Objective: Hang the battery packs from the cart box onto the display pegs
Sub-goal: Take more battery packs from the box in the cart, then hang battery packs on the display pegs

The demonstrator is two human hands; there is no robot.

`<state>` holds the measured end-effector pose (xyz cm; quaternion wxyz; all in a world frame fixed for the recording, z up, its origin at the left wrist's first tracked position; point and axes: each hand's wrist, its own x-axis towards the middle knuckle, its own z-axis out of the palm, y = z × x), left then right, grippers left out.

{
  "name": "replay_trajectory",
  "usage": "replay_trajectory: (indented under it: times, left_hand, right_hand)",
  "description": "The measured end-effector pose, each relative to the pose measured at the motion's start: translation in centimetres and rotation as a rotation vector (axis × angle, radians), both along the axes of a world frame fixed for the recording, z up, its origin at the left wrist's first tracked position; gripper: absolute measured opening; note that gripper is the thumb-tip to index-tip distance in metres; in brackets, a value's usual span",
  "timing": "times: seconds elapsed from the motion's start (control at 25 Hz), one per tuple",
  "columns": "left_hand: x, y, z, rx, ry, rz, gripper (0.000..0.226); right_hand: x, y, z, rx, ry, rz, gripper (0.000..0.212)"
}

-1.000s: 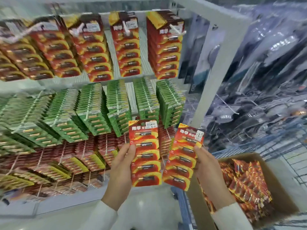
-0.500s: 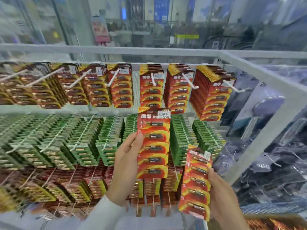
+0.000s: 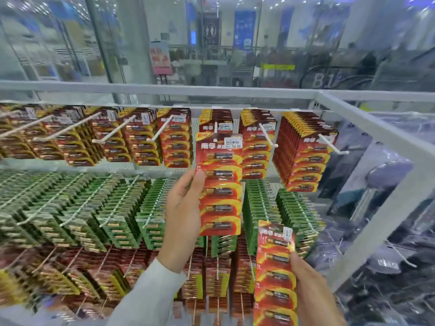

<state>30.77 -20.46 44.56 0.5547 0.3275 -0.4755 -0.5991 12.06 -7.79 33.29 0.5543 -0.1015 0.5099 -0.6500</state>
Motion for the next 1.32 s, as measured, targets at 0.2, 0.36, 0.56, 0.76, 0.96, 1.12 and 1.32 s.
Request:
replay_trajectory:
  times: [0.2, 0.36, 0.56, 0.76, 0.96, 1.12, 1.32]
  left_hand:
    - [0.3, -0.6, -0.4, 0.054, 0.003, 0.043, 0.025]
    - [-0.1, -2.0, -0.3, 0.076, -0.047, 0.032, 0.029]
    - [-2.1, -6.4, -0.4, 0.055, -0.126, 0.067, 0.032]
    - [-3.5, -9.9, -0.5, 0.041, -0.135, 0.091, 0.03]
    - [-3.5, -10.7, -1.2, 0.028, -0.13, 0.084, 0.03]
    - [-3.3, -10.6, -1.2, 0.009, -0.12, 0.077, 0.03]
    - [-3.0, -10.7, -1.2, 0.028, -0.106, 0.089, 0.025]
  right_hand:
    - [0.1, -0.3, 0.7, 0.034, 0.039, -0.024, 0.063]
    - [0.1, -0.8, 3.2, -0.014, 0.215, -0.011, 0.048]
    - [0.6, -2.1, 10.6, -0.248, 0.488, -0.072, 0.031]
    - [0.9, -4.0, 13.1, -0.297, 0.574, -0.104, 0.028]
    - [1.1, -5.1, 12.9, -0.268, 0.601, -0.131, 0.029]
    - [1.0, -5.8, 12.9, -0.243, 0.631, -0.152, 0.03]
    - [0.6, -8.6, 12.5, -0.195, 0.721, -0.153, 0.038]
